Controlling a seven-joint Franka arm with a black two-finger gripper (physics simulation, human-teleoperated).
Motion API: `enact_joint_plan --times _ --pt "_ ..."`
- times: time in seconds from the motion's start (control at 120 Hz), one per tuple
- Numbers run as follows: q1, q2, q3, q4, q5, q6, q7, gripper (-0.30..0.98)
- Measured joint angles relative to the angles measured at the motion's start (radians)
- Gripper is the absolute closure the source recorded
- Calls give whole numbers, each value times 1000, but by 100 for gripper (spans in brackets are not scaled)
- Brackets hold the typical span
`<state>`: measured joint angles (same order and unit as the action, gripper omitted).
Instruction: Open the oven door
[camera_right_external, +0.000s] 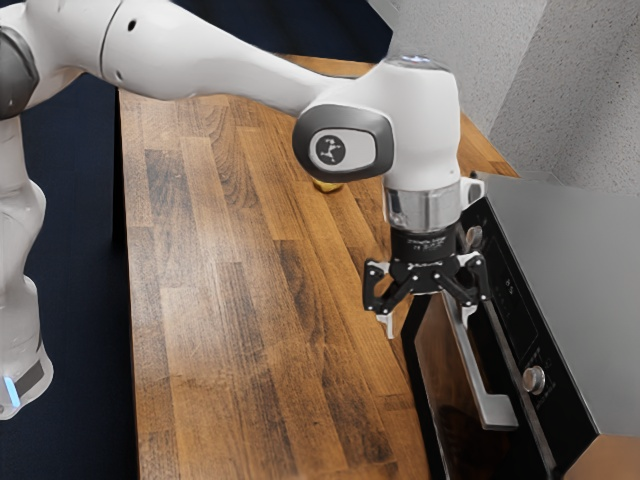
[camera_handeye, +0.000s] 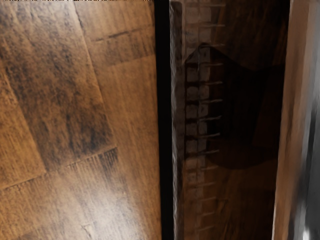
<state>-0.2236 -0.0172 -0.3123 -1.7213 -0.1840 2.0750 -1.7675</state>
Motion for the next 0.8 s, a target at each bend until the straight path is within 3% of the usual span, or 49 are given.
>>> enact_joint_plan --times 0.6,0.8 --pt "43 -277 -52 -345 -109 115 14 0" --pt "244 -641 -210 -552 -210 131 16 0"
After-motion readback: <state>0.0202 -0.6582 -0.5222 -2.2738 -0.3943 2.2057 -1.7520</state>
